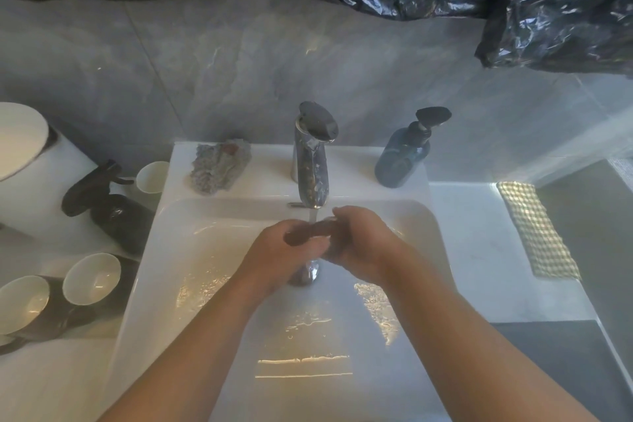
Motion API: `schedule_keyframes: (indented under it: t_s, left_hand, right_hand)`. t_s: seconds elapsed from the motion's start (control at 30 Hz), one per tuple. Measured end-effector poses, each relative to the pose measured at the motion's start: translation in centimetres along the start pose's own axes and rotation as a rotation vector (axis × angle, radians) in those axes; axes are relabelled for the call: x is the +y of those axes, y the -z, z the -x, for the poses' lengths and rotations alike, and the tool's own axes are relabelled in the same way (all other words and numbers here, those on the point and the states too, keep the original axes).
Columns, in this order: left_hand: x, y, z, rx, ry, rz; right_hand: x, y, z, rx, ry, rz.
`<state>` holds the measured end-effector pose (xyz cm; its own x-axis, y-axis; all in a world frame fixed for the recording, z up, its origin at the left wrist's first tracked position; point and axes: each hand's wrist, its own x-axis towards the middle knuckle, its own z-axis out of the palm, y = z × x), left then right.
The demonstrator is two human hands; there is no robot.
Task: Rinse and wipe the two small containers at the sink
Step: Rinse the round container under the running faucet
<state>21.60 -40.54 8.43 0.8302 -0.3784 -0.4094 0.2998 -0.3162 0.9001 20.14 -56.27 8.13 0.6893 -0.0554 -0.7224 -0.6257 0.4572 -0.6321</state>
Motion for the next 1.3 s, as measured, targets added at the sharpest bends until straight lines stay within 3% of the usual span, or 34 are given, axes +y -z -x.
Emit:
schedule_keyframes:
  t_s: [0.13, 0.27, 0.4, 0.53, 0.67, 0.73, 0.8, 0.87, 1.3]
  left_hand:
    - [-1.2, -0.1, -1.2, 0.117, 0.257, 0.353]
    - [-2.5, -0.3, -2.4, 0.158, 0.416, 0.633]
    - [-2.7, -0.6, -3.1, 0.220, 0.415, 0.713]
    - [-2.7, -1.0, -3.3, 0.128, 0.399, 0.681]
    - [-2.5, -1.3, -3.5, 0.117, 0.374, 0.690]
    - [-2.4, -1.4, -3.5, 0.119, 0.377, 0.707]
    - [-2.4, -1.4, -3.5, 0.131, 0.384, 0.716]
    - [-2.3, -1.4, -3.4, 0.140, 0.380, 0.722]
    - [-1.5, -1.1, -2.6, 0.130, 0.404, 0.884]
  right_hand:
    - [0.6, -0.9, 0.9, 0.010, 0.065, 0.417]
    - [1.0, -1.7, 1.7, 0.108, 0.142, 0.404]
    - [1.1, -1.6, 2.3, 0.167, 0.270, 0.469]
    - [0.5, -0.8, 3.8, 0.146, 0.384, 0.546]
    - [-4.3, -1.5, 6.8, 0.373, 0.783, 0.874]
    - [-6.9, -2.8, 7.7, 0.342, 1.012, 1.045]
    - [-8.2, -3.7, 7.2, 0.232, 1.112, 1.255]
    - [-8.6, -3.8, 6.5, 0.161, 1.112, 1.365]
    - [-8.4, -3.0, 5.9, 0.129, 1.083, 1.364]
